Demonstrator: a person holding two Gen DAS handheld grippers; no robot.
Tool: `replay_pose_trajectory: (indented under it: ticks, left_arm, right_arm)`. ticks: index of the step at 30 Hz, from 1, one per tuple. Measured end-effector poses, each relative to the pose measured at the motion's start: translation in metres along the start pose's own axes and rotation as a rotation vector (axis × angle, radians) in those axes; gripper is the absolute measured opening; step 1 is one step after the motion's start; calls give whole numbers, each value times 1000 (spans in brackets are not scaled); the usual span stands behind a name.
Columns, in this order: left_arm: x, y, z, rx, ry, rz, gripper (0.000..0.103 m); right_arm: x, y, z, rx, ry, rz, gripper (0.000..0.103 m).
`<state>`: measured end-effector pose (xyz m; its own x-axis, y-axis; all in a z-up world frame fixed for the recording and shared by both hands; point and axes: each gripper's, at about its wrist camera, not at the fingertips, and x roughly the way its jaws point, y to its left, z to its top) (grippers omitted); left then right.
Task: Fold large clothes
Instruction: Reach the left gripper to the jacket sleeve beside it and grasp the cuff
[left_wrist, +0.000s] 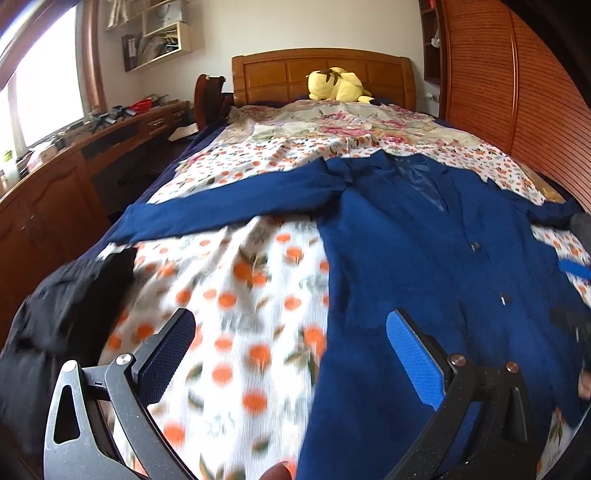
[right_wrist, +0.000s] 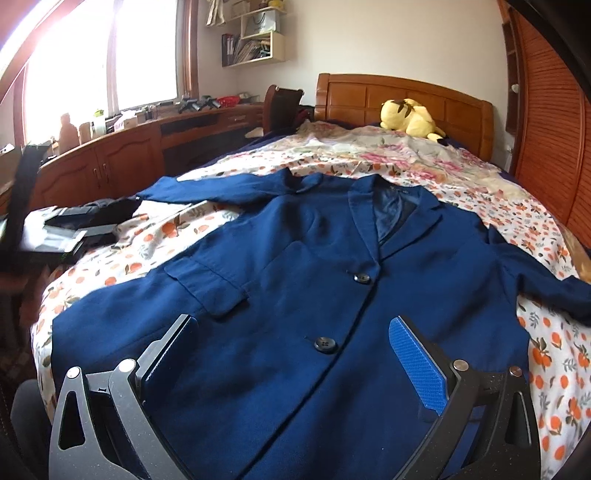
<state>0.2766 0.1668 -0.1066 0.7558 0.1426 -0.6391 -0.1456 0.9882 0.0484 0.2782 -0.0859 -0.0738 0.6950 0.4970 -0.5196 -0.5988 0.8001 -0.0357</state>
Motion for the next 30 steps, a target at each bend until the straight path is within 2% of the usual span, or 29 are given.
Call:
replay_pose_trajectory:
  ticks: [5, 11, 14, 15, 19, 25, 30]
  left_arm:
    - [43, 11, 40, -54, 2, -32, 103]
    - [85, 24, 67, -105, 3, -85, 98]
    - [113, 35, 78, -149, 37, -117, 88]
    - [125, 42, 81, -180, 53, -125, 81]
    - [157, 64, 88, -246, 87, -83, 65]
    - [191, 96, 88, -329, 139, -32, 60]
    - [212, 121, 86, -480, 191, -76, 60]
  right_arm:
    - [3, -9, 3, 17, 17, -1, 103]
    - [7, -9, 9, 19, 19, -2, 102]
    - [9, -8, 9, 14, 20, 5, 103]
    - [9, -7, 8, 12, 20, 7, 103]
    - [11, -10, 7, 3, 26, 4, 103]
    - [13, -15, 8, 21, 36, 2, 102]
    - [14, -14, 7, 29, 43, -8, 103]
